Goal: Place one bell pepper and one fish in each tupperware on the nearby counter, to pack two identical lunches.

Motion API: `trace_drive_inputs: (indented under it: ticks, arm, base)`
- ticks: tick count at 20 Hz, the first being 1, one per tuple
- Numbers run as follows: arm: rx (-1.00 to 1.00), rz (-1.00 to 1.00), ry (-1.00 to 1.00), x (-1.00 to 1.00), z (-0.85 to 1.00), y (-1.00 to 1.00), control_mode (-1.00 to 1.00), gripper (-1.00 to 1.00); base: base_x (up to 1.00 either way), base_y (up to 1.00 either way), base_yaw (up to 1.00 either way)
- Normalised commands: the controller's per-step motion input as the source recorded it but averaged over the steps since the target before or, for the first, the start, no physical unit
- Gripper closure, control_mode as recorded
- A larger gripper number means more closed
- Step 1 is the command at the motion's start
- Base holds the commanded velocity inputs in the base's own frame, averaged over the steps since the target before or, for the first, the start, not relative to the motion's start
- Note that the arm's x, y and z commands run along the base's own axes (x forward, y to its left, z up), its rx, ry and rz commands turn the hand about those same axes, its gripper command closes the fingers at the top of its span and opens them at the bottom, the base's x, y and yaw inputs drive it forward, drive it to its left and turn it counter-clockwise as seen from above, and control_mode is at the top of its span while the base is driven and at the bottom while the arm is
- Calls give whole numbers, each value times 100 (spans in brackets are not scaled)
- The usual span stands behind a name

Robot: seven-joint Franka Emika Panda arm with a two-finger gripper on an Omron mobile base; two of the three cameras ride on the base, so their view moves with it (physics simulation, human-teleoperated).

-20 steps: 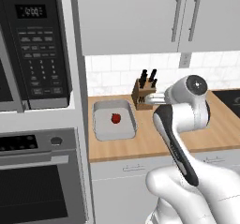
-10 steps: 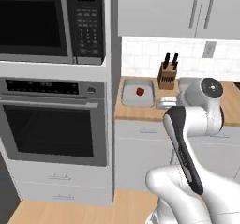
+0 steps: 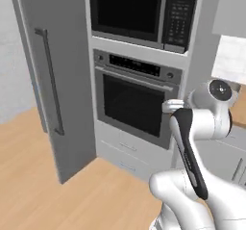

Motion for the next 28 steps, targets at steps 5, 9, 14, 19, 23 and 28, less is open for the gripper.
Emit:
trace_drive_inputs:
  ticks: [5, 9, 14, 19, 23, 28]
  arm:
    - [0, 0, 0, 0, 0, 0, 100, -100]
    - [0, 0, 0, 0, 0, 0, 100, -100]
    - [0, 0, 0, 0, 0, 0, 100, -100]
    - [0, 0, 0, 0, 0, 0, 100, -100]
    - [0, 0, 0, 0, 0, 0, 100, -100]
    - [0, 0, 0, 0, 0, 0, 100, -100]
  base:
    - [-42, 63, 81]
    - [-42, 68, 80]
    - [-3, 93, 64]
    - [100, 81, 12]
    - [100, 65, 2]
    - [100, 53, 0]
